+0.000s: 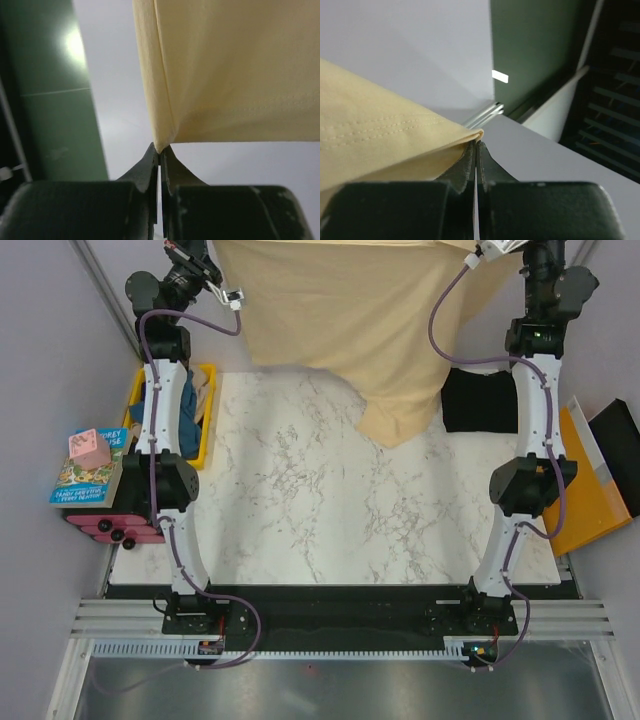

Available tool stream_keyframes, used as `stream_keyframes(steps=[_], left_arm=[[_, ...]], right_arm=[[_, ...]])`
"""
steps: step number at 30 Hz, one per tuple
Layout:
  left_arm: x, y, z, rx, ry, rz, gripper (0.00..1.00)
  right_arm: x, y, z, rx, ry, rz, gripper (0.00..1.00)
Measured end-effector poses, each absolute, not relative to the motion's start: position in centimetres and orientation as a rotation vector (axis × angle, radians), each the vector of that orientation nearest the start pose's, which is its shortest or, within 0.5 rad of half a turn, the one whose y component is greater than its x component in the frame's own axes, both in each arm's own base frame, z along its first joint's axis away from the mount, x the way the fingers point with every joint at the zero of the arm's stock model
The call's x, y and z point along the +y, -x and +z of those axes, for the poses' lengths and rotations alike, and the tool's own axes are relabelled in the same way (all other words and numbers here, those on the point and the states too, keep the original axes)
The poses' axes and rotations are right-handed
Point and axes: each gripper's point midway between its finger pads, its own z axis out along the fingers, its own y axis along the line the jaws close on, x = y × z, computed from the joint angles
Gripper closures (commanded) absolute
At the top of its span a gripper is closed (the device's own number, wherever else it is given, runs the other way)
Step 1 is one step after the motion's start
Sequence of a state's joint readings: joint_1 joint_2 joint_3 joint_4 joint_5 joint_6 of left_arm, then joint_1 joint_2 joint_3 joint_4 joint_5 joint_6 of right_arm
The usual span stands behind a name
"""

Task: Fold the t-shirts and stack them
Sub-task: Flatten the tshirt out

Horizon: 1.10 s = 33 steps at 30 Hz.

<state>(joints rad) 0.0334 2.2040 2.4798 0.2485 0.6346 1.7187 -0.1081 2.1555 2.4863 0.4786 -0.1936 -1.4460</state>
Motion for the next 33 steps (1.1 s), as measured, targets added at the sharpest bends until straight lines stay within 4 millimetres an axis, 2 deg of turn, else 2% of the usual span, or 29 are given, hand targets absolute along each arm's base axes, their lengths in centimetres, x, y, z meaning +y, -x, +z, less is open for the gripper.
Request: stream_keyframes(steps=[2,4,7,10,12,14,16,18,20,21,22,24,26,28,31,33], left_arm=[[-5.8,-58.2,60.6,0.166,-1.135,1.277,0.98],[-6.1,-56.3,62.7,0.108,-1.077,1.317,0.98],[-7.1,-53.4,65.1,0.041,-1.002,1.354,0.98],[-7.8,-51.4,65.6,0.016,-0.968,1.360,0.98],[-8.1,-50.9,63.9,0.043,-0.988,1.340,0.98],[-8.0,-51.1,60.8,0.098,-1.036,1.308,0.98],[-7.7,-51.5,55.7,0.189,-1.119,1.252,0.98],[-7.4,-51.6,49.8,0.284,-1.214,1.181,0.98],[-6.8,-51.0,41.4,0.430,-1.349,1.063,0.98],[-6.6,-50.5,38.4,0.482,-1.399,1.014,0.98],[-6.1,-49.5,34.3,0.556,-1.466,0.952,0.98],[-5.3,-47.1,29.0,0.660,-1.556,0.850,0.98],[-5.1,-44.5,26.0,0.727,-1.613,0.772,0.98],[-5.5,-41.4,23.9,0.765,-1.687,0.680,0.98],[-6.8,-37.4,22.6,0.773,-1.769,0.557,0.98],[-7.2,-35.2,21.4,0.794,-1.805,0.486,0.98]], right_arm=[[-6.3,-52.2,67.9,0.455,0.624,-1.411,1.00],[-5.9,-48.9,70.4,0.400,0.585,-1.420,1.00],[-5.4,-42.4,74.5,0.296,0.501,-1.449,1.00],[-5.0,-37.0,76.4,0.224,0.444,-1.475,1.00],[-4.9,-35.4,75.8,0.225,0.443,-1.476,1.00],[-5.0,-35.9,73.7,0.278,0.482,-1.463,1.00],[-5.2,-37.9,69.3,0.405,0.568,-1.425,1.00],[-5.5,-40.4,62.9,0.572,0.687,-1.370,1.00],[-5.7,-42.3,54.5,0.771,0.839,-1.295,1.00],[-5.7,-42.6,50.9,0.856,0.907,-1.257,1.00],[-5.6,-42.6,46.1,0.965,0.998,-1.203,1.00],[-5.3,-41.4,40.5,1.089,1.111,-1.129,1.00],[-4.7,-39.4,36.6,1.172,1.207,-1.059,1.00],[-4.1,-37.5,35.1,1.215,1.268,-1.004,1.00],[-2.9,-34.6,33.9,1.239,1.347,-0.928,1.00],[-2.0,-33.0,32.1,1.278,1.419,-0.849,1.00]])
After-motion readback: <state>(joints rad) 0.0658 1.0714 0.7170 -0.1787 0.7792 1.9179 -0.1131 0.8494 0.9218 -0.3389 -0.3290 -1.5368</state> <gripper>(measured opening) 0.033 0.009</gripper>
